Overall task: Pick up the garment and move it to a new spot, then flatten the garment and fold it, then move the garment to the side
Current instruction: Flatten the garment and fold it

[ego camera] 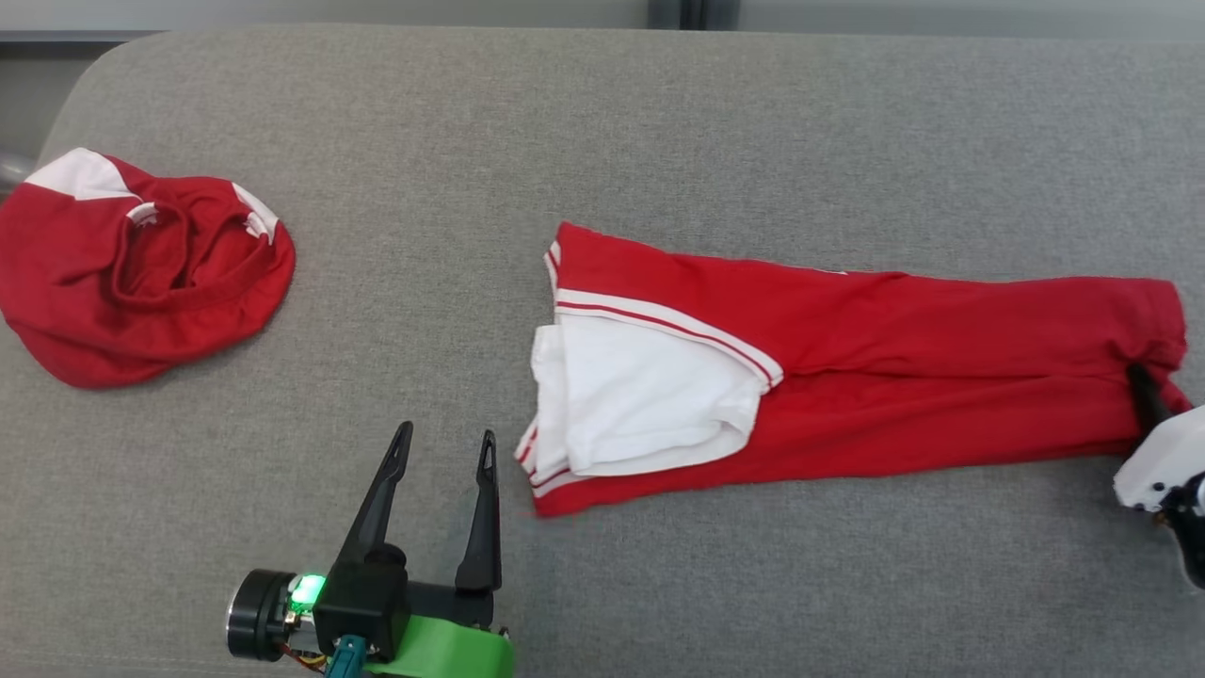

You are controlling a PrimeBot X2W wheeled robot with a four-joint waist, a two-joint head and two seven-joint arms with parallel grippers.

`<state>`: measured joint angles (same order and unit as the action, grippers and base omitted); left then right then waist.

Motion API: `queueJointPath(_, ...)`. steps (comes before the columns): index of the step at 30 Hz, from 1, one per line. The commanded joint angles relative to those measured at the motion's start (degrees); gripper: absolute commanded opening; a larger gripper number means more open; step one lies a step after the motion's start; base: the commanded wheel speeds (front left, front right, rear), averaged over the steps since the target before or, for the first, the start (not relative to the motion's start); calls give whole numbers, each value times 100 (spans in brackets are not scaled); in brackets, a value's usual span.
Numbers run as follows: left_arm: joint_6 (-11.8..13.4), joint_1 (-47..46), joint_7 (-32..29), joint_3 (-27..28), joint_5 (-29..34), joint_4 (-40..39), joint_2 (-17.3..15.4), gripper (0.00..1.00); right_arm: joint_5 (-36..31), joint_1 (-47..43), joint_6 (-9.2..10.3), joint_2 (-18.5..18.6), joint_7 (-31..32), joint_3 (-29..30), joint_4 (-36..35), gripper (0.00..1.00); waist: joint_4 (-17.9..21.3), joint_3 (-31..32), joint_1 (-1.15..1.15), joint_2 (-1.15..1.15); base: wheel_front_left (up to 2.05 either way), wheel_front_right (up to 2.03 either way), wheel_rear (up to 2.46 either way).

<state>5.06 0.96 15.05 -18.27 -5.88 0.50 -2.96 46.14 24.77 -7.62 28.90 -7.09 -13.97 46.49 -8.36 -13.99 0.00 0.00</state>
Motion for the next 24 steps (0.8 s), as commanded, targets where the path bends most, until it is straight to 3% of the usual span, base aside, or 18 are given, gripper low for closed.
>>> queueJointPath(1, -23, -100, 16, 32, 78, -8, 4, 100, -79, -89, 24, 229, -66, 25, 60, 0, 88, 19, 0, 0, 0, 0, 0)
queueJointPath(7, -87, -35, 17, 97, 164, -24, 4, 100, -406, 146, 20, 1029, -109, -20, -22, 0, 333, 33, 0, 0, 0, 0, 0)
queueJointPath(11, -114, -37, 17, 148, 203, -3, 3, 100, -533, 248, 19, 1294, 5, -69, -263, 0, 440, 67, 0, 0, 0, 0, 0)
queueJointPath(16, -105, -17, 17, 177, 182, 23, 4, 100, -629, 254, 18, 1299, 338, -153, -898, 0, 555, 160, 0, 0, 0, 0, 0)
queueJointPath(24, -72, 36, 17, 124, 125, 91, 2, 100, -949, -158, 18, 963, 1008, 111, -2459, 0, 516, 393, 0, 0, 0, 0, 0)
